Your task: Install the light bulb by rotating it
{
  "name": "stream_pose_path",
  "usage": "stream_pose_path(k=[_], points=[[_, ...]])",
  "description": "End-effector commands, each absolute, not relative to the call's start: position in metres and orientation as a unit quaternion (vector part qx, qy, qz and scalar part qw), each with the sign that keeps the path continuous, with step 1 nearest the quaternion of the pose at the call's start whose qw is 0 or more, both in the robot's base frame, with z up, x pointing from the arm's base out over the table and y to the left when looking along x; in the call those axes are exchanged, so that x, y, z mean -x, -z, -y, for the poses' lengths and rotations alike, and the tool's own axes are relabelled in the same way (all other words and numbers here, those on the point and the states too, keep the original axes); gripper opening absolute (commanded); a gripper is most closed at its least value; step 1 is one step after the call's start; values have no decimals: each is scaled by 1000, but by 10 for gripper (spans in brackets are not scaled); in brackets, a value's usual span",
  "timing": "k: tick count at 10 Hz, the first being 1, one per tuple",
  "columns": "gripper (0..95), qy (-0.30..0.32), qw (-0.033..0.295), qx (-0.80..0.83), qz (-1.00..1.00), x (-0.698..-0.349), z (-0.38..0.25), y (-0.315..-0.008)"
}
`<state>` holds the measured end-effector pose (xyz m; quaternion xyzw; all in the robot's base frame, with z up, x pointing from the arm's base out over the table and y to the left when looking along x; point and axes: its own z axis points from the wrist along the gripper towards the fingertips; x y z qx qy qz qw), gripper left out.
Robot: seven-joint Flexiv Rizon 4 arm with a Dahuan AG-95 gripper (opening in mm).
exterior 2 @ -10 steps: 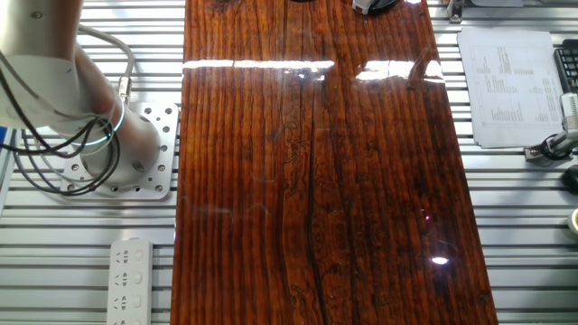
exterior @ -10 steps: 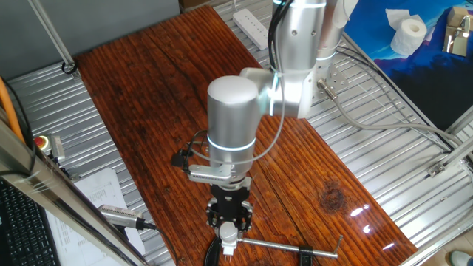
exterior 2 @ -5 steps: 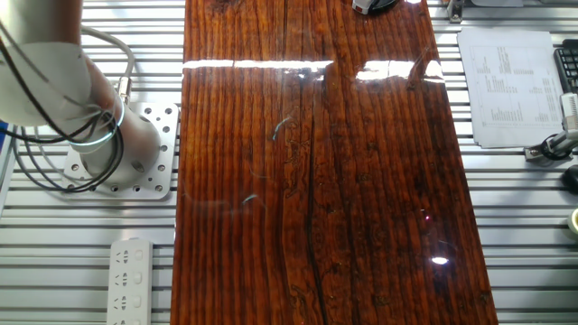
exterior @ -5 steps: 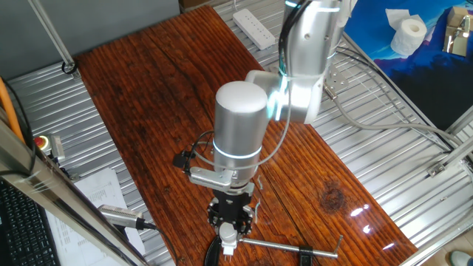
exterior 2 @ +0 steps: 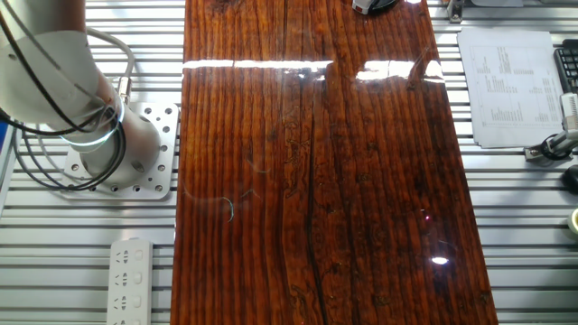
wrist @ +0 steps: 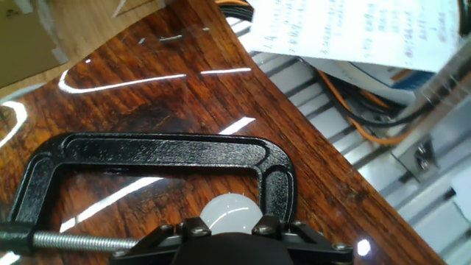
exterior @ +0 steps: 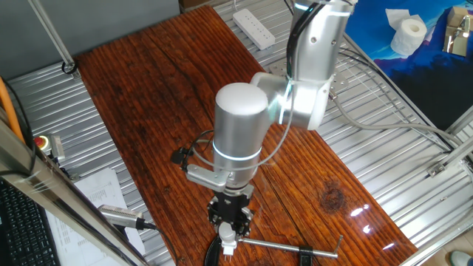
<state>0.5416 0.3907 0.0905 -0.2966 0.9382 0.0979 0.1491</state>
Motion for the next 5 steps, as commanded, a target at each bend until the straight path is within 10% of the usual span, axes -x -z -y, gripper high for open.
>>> stream_pose_path(k=[1, 5], points=[[190, -70, 139, 253, -955, -540, -390, -91], [190, -75, 131, 173, -973, -540, -387, -89]])
